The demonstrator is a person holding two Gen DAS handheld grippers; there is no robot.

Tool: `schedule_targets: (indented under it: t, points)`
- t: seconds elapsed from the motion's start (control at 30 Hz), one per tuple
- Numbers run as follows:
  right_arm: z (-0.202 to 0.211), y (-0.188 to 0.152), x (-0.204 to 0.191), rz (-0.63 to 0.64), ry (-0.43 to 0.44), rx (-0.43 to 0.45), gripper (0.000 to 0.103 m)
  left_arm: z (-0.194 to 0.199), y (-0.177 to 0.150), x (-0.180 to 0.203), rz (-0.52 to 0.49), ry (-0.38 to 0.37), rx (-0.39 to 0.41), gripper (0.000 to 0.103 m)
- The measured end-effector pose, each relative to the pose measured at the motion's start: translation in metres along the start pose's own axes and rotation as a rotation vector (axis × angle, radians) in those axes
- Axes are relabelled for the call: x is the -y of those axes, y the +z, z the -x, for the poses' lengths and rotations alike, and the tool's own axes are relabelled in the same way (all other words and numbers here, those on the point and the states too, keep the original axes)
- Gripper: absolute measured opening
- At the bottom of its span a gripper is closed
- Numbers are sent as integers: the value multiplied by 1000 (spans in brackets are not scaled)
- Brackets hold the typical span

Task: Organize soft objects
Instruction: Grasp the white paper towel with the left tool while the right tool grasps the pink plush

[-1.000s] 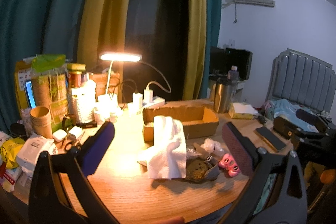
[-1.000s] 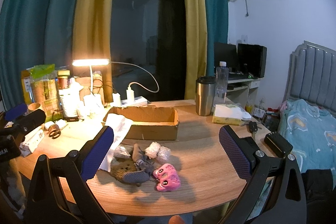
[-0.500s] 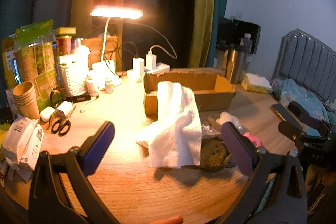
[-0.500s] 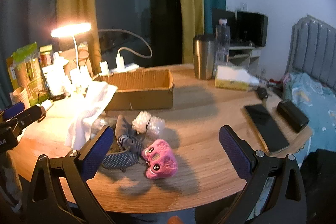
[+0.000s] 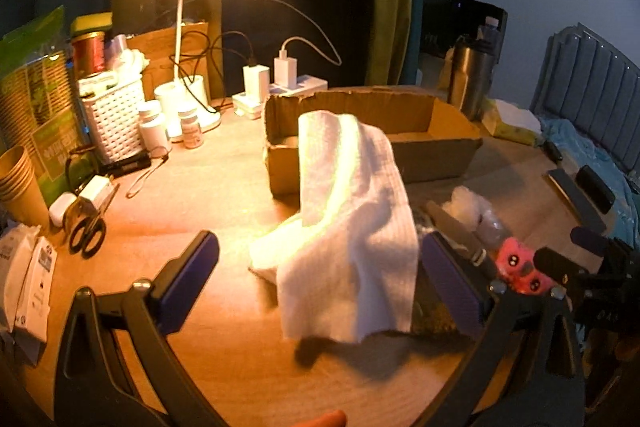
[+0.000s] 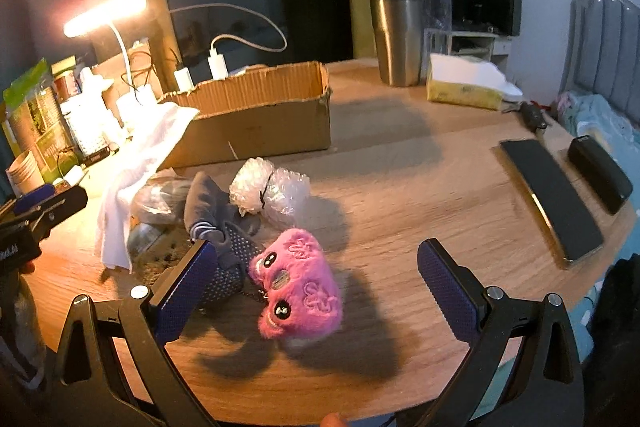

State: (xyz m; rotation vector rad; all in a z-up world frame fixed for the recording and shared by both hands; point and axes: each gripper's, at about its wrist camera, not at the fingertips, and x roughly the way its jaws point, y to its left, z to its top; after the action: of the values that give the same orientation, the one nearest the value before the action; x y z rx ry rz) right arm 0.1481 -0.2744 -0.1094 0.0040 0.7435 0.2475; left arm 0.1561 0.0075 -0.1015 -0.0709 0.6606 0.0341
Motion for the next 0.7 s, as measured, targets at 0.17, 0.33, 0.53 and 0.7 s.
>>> schedule_targets:
  t: [0.17,0.33,0.53,0.7]
  points:
    - [-19,1,5,-8,28,-49,102,-26,9,1,-8,10,-35,94]
    - [-30,-2,6,5,44,-86,99,-45,12,-1,-6,-1,-75,73]
    - [-40,-2,3,38,41,-117,76,-55,10,-2,-7,-46,-119,50]
    - [-44,-4,-4,73,54,-136,44,-50,11,2,-24,-91,-114,30]
